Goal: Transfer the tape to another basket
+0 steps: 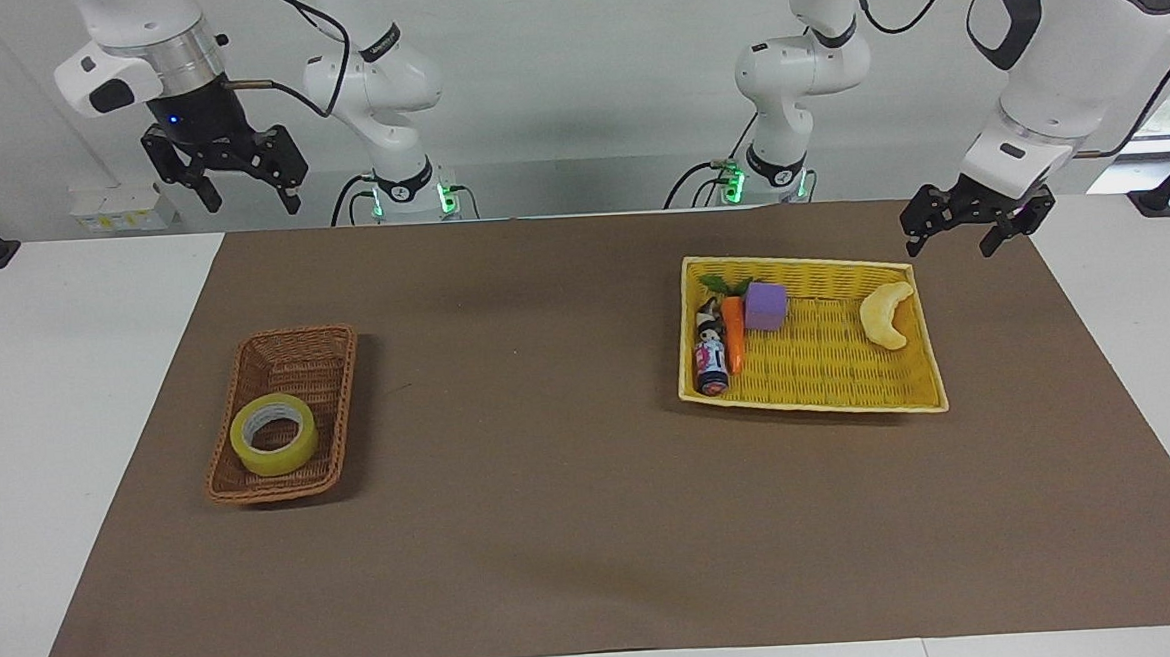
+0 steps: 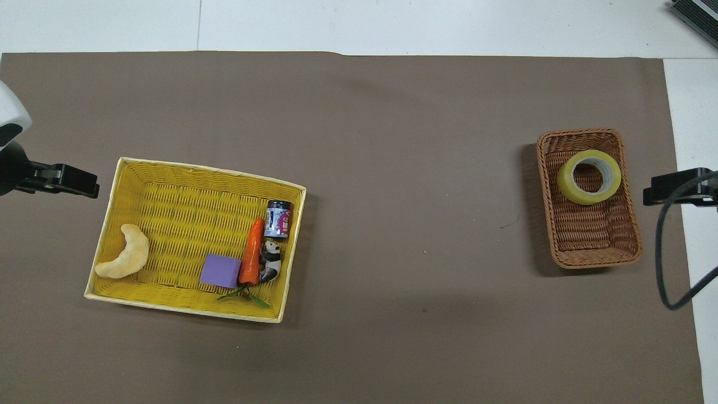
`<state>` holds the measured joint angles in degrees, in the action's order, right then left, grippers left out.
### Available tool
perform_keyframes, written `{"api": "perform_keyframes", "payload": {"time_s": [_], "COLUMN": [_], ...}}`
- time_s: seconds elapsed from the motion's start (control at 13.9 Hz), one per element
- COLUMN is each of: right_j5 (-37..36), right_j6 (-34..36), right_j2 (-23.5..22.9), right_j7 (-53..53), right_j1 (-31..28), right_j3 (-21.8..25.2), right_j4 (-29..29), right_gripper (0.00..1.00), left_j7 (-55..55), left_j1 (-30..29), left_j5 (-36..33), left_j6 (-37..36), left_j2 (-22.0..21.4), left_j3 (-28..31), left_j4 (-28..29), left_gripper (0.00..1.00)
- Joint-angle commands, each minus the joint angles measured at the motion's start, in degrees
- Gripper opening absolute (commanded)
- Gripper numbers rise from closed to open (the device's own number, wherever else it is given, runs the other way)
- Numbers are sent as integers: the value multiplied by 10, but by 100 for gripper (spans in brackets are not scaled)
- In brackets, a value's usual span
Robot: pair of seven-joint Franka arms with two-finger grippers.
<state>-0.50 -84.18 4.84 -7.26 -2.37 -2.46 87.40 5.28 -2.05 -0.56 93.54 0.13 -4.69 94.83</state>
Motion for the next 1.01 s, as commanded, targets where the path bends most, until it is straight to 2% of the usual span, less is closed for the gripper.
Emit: {"api": "perform_keyframes", "payload": {"time_s": [0.0, 0.94], "right_j5": [1, 13], "right_j6": [2, 2], "right_j2": [19, 20], "right_j7": [-9, -7], "right_j1": [-1, -1], "right_j3": [-2, -1], "right_j4": [22, 24], "right_gripper": [100, 100], "left_j7": [3, 3], "left_j1": [-9, -9], "left_j5": [-8, -8], "left_j6": [9, 9], "left_j2": [-13, -13], "left_j3": [-7, -7], "left_j4": [17, 17], "left_gripper": [100, 100]}}
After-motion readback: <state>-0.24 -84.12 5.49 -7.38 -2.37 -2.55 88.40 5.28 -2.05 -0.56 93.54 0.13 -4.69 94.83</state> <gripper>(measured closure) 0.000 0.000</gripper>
